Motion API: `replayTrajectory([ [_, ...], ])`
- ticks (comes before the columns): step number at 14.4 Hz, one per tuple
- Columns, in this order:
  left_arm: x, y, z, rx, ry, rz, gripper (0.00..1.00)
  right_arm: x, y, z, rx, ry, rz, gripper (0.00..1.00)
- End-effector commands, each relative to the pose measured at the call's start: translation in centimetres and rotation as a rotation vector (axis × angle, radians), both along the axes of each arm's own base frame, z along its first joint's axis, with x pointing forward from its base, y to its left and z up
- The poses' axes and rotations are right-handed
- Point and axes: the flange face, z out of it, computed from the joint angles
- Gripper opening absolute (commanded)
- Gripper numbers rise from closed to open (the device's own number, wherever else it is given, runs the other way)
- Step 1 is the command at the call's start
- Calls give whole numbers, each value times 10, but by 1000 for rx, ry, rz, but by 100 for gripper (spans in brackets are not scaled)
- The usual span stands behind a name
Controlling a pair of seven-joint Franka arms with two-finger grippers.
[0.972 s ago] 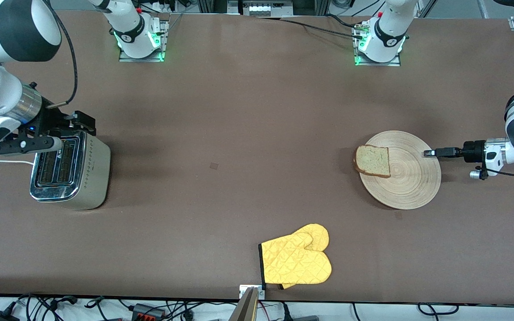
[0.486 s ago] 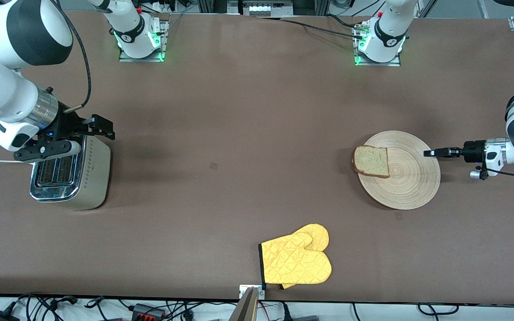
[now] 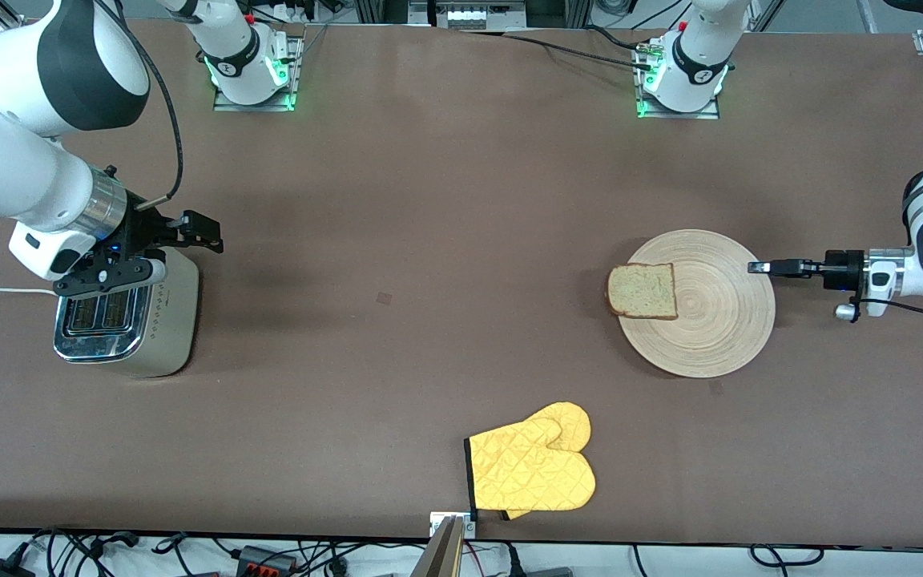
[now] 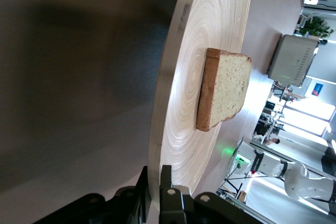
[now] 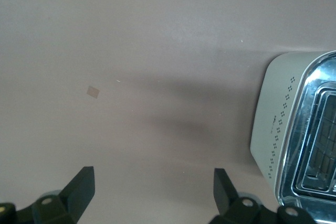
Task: Move plate and put bread in toaster
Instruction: 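Push the wooden plate with the left gripper toward the toaster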
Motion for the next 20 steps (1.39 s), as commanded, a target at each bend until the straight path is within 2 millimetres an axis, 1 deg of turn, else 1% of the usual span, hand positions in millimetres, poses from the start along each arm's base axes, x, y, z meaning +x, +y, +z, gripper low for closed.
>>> replayTrajectory([
  [1,21,-39,15,-93,-61,-46,0,0,-1,4,4,-2,19,100],
  [3,31,-76,21,-165,-46,-60,0,-1,-3,1,3,9,23,100],
  [4,34,-96,19,-199,-22,-61,0,-2,-3,0,2,26,25,100],
  [7,50,-182,19,-232,12,-111,0,-10,1,-4,-1,88,26,100],
  [8,54,-201,18,-237,19,-97,0,-10,0,-4,1,87,25,100],
  [10,57,-259,19,-261,35,-123,0,-10,-1,-4,2,84,28,100],
  [12,55,-309,20,-318,51,-126,0,-10,0,-3,0,85,16,100],
  [13,54,-329,21,-331,52,-118,0,-10,-2,-2,-6,82,16,100],
  [14,55,-340,16,-323,46,-97,0,-10,-2,-1,-8,77,16,100],
  [16,49,-386,16,-311,40,-118,0,-8,-10,-3,-10,80,4,100],
  [17,46,-404,14,-308,37,-111,0,-6,-9,-10,-12,91,4,100],
  [18,42,-425,10,-294,34,-109,0,-6,-5,-14,-14,98,12,100],
  [19,39,-441,7,-276,26,-97,0,-5,-1,-23,-26,114,17,100],
  [20,34,-459,2,-251,15,-94,0,-3,7,-38,-36,137,5,100],
])
